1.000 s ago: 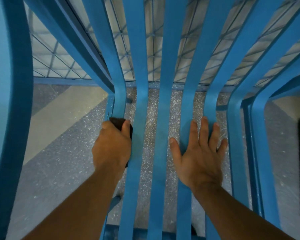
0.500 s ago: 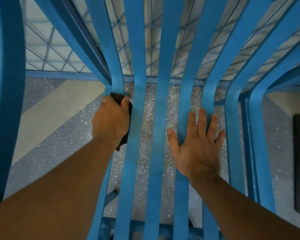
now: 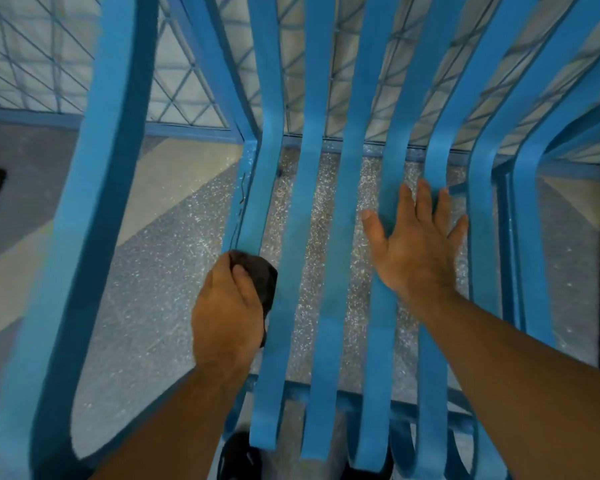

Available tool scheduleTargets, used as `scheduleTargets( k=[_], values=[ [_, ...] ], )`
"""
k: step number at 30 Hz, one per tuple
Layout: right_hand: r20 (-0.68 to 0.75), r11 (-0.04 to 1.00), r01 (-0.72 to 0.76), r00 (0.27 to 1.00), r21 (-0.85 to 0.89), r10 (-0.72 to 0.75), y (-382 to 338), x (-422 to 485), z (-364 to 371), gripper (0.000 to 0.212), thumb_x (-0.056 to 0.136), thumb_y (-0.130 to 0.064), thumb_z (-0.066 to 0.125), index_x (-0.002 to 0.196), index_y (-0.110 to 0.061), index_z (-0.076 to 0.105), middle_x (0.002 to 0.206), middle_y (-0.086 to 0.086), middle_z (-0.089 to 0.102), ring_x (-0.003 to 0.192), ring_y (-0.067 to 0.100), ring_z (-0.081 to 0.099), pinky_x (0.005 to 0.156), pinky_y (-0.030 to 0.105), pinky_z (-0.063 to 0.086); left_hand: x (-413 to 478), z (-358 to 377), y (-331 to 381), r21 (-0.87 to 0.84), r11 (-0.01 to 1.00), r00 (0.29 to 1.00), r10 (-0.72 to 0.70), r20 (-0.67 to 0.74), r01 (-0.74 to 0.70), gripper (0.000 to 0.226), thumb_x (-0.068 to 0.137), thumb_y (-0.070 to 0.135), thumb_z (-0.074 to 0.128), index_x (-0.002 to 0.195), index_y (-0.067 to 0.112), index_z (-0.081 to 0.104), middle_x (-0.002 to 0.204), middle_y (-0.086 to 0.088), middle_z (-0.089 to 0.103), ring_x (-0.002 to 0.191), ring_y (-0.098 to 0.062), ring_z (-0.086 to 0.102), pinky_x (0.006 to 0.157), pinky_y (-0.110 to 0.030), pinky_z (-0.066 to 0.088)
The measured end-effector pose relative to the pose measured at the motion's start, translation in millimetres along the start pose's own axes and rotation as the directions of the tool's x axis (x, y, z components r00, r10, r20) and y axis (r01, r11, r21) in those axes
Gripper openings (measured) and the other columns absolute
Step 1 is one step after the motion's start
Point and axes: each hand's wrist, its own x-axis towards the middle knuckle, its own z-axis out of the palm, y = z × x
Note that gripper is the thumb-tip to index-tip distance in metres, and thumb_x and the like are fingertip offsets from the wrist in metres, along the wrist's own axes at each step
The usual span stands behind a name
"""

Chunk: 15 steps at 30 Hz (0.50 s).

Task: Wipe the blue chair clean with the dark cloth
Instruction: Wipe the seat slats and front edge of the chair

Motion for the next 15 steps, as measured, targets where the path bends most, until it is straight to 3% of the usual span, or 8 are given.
scheduleTargets(
  k=[3,6,10,13,15],
  values=[
    [-0.035,0.992,0.128,0.991,-0.012,-0.128,-0.4,-12.6,-1.6,0.07,0.097,-0.059,0.029,0.153,-0.019,0.017,0.163,0.005,0.011,0.149,0.026,-0.002,0.114,0.065,-0.004,-11.4,-9.7,-12.1,-0.034,0.999,0.999,0.02,-0.034,-0.021,0.029,0.101,0.024,0.041,0.121,0.008,0.056,0.112,-0.009,0.057,0.101,-0.027,0.055,0.084,-0.031,0.042],
    [-0.094,0.953,0.266,0.963,0.144,-0.254,-14.7,-49.1,-1.5,0.057,0.098,-0.044,0.044,0.149,-0.019,0.033,0.159,0.004,0.024,0.149,0.026,0.004,0.116,0.061,-0.003,-18.9,-21.4,-19.9,0.025,0.998,0.996,0.059,-0.062,-0.058,0.024,0.099,0.021,0.048,0.112,0.005,0.059,0.105,-0.011,0.054,0.095,-0.028,0.054,0.076,-0.029,0.037],
    [-0.088,0.828,0.45,0.889,0.335,-0.448,-50.2,-118.1,-3.0,0.051,0.096,-0.041,0.048,0.142,-0.017,0.047,0.143,0.005,0.047,0.138,0.021,0.026,0.116,0.053,0.023,-47.1,-44.3,-22.3,0.03,0.987,0.987,0.157,-0.019,-0.156,0.019,0.097,0.023,0.05,0.107,0.011,0.061,0.098,-0.003,0.054,0.085,-0.018,0.051,0.071,-0.028,0.041],
    [0.096,0.804,0.424,0.859,0.417,-0.503,-73.0,-146.9,-1.0,0.057,0.096,-0.041,0.054,0.147,-0.023,0.038,0.152,-0.002,0.035,0.139,0.015,0.024,0.118,0.039,0.019,-66.3,-61.7,-24.7,-0.073,0.974,0.975,0.217,0.051,-0.213,0.018,0.097,0.024,0.05,0.11,0.017,0.062,0.096,0.004,0.055,0.086,-0.014,0.055,0.073,-0.026,0.048],
    [0.134,0.79,0.343,0.875,0.508,-0.466,-84.8,-160.3,-3.1,0.052,0.095,-0.041,0.056,0.144,-0.027,0.043,0.156,-0.004,0.029,0.142,0.016,0.021,0.119,0.037,0.015,-77.2,-78.6,-25.9,-0.174,0.963,0.972,0.221,0.081,-0.205,0.019,0.098,0.022,0.052,0.113,0.019,0.063,0.095,0.01,0.055,0.085,-0.005,0.055,0.071,-0.009,0.042]
  ],
)
